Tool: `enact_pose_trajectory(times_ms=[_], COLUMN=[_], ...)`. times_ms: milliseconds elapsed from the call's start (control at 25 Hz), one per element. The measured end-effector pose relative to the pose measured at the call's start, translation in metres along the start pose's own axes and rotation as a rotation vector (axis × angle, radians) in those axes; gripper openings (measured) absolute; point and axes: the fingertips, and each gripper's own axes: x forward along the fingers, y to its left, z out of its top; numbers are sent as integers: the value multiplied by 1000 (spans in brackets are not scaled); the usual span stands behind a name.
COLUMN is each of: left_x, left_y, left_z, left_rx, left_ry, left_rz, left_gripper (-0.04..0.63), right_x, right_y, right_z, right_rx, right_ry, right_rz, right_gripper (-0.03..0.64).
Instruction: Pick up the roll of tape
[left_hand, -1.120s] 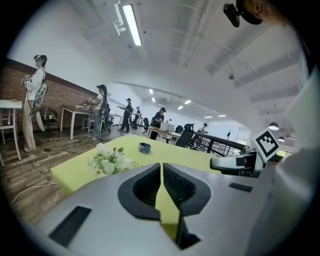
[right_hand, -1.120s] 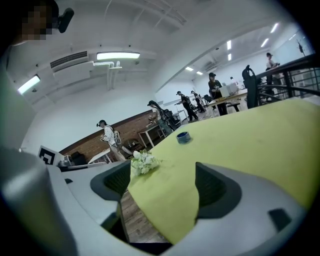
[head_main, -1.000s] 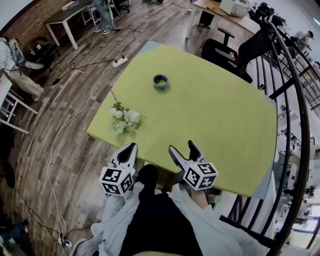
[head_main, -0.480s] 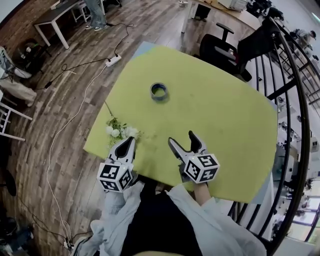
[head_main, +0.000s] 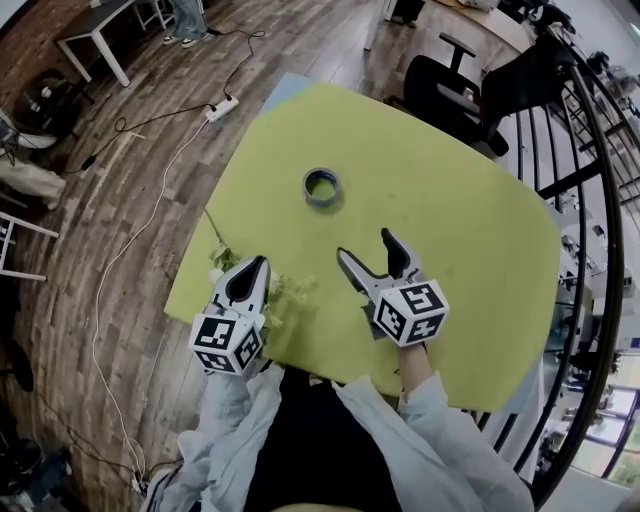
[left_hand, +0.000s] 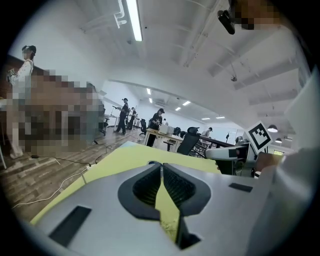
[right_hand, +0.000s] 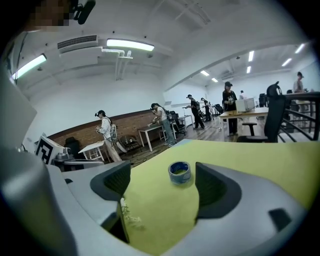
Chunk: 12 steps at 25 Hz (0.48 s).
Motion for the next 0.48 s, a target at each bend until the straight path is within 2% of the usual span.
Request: enact_pose_trajectory(times_ms=[480], left_x=[38], left_y=[26], left_z=[7], left_rx=[-22], left_ry=[4], left_rz=[11], left_gripper=[29], right_x=[75], right_y=[-29], right_z=[16], right_rx=[-44], right_ry=[38], right_rz=[4], right_gripper=[407])
